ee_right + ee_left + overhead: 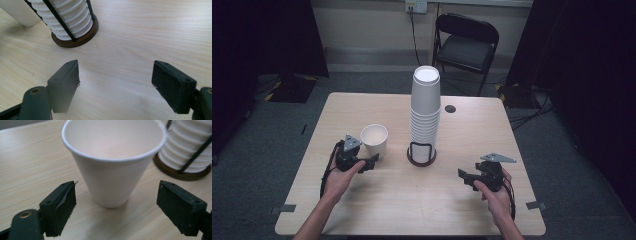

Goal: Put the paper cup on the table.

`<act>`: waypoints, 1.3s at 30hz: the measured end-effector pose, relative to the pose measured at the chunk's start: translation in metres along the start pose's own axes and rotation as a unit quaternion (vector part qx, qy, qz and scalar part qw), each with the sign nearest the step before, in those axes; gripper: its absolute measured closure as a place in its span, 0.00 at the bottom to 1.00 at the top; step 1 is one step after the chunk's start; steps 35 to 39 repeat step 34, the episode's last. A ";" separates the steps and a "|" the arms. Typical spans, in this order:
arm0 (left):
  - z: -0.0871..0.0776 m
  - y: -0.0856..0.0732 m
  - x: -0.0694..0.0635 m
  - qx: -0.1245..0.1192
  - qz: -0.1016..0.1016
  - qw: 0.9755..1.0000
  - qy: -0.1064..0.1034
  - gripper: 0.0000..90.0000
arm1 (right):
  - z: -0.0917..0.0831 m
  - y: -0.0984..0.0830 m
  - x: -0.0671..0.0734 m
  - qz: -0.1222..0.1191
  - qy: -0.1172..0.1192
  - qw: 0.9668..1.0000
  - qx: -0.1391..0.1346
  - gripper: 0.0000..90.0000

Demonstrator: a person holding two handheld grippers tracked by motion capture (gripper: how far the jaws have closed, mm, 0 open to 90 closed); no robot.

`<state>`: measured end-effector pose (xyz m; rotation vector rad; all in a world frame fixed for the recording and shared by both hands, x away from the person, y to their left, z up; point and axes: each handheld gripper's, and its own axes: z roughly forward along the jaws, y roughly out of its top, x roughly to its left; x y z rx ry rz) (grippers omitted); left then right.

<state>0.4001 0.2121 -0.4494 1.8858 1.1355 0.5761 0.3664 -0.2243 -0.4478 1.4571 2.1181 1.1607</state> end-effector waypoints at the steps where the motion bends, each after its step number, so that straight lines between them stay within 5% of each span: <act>1: -0.002 0.000 -0.001 -0.004 0.000 1.000 -0.001 0.18 | 0.000 0.000 0.000 0.001 -0.001 1.000 -0.001 0.24; 5: -0.010 -0.001 -0.006 -0.012 -0.006 1.000 -0.013 0.17 | 0.000 0.000 -0.001 0.003 -0.002 1.000 -0.001 0.24; 13: -0.034 -0.004 -0.027 -0.025 0.033 0.999 -0.027 0.17 | -0.001 -0.001 -0.002 0.003 -0.004 1.000 -0.001 0.24; 18: -0.048 -0.008 -0.043 -0.032 0.032 0.998 -0.041 0.18 | -0.002 -0.001 -0.002 0.005 -0.004 1.000 -0.001 0.24; 23: -0.058 -0.021 -0.054 -0.042 0.006 0.998 -0.048 0.17 | -0.002 -0.002 -0.002 0.003 -0.004 1.000 -0.003 0.24; 27: -0.059 -0.030 -0.055 -0.037 0.008 0.997 -0.060 0.17 | -0.001 -0.002 -0.002 0.002 -0.004 1.000 -0.002 0.24; 39: -0.055 -0.036 -0.051 -0.037 0.002 0.998 -0.041 0.17 | 0.000 -0.003 -0.003 0.003 -0.005 1.000 0.000 0.24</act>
